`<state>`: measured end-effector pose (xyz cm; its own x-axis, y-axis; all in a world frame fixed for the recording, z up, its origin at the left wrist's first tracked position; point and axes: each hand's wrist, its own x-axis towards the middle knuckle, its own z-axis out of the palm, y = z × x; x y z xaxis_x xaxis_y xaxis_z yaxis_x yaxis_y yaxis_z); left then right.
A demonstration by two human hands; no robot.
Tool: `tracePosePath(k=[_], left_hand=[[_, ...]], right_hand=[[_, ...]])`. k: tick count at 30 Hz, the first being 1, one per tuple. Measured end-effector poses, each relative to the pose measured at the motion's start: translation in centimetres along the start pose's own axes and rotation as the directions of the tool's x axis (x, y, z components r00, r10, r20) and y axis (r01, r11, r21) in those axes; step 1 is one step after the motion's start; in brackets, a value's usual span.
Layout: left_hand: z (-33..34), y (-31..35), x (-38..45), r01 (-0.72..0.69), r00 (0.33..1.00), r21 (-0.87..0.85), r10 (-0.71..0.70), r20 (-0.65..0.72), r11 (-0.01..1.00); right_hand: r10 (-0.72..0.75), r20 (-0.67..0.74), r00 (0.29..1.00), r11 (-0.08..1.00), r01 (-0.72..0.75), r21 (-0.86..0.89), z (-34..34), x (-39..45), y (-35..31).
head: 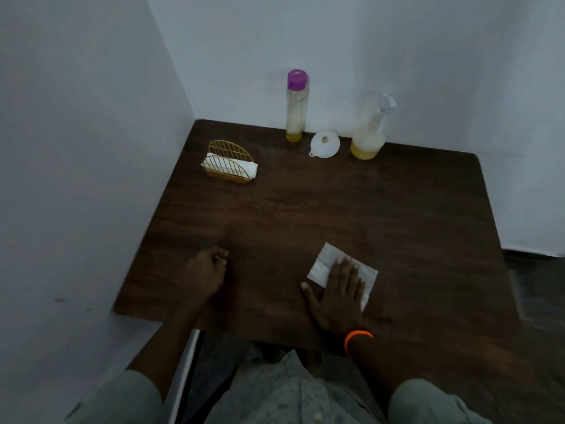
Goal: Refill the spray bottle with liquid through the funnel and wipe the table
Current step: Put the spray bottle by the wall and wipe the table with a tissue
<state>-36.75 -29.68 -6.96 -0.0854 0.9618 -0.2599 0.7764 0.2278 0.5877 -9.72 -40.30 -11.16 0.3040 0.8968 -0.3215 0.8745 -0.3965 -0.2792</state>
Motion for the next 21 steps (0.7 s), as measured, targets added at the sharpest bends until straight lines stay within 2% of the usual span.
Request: tracePosePath(k=[4,7,10,13,15,18,19,21], left_hand=[[-0.4,-0.8,-1.4,0.017,1.0,-0.027,-0.018,-0.02,0.999],[-0.9,-1.7,-2.7,0.016,0.999,-0.001,-0.016,-0.032,1.0],[-1.3,-2.5,-4.0,0.044,0.996,0.061,-0.04,-0.074,0.997],[-1.7,-3.0,-5.3,0.054,0.994,0.033,-0.051,-0.101,0.998],[-1.7,-3.3,-6.0,0.068,0.993,0.009,-0.067,-0.097,0.998],[-1.4,-3.5,-6.7,0.059,0.994,0.005,-0.058,-0.093,0.998],[-1.1,-3.5,-6.8,0.053,0.995,0.012,-0.052,-0.091,0.999],[-0.5,-3.4,-7.1,0.034,0.997,0.037,-0.031,-0.076,0.999]], right_hand=[[-0.144,0.03,0.989,0.989,0.144,-0.029,1.4,-0.3,-3.8],[-0.304,0.085,0.949,0.948,0.31,-0.071,3.5,-1.1,-7.4],[-0.507,0.167,0.846,0.847,0.525,-0.088,6.2,-2.9,-10.8],[-0.645,0.245,0.724,0.715,0.685,-0.142,8.6,-5.0,-12.6],[-0.673,0.27,0.689,0.668,0.722,-0.178,9.0,-5.7,-12.2],[-0.72,0.21,0.661,0.643,0.75,-0.158,8.2,-5.4,-10.3],[-0.723,0.179,0.668,0.656,0.744,-0.125,7.7,-5.2,-9.5],[-0.684,0.103,0.723,0.719,0.691,-0.073,6.7,-4.8,-7.5]])
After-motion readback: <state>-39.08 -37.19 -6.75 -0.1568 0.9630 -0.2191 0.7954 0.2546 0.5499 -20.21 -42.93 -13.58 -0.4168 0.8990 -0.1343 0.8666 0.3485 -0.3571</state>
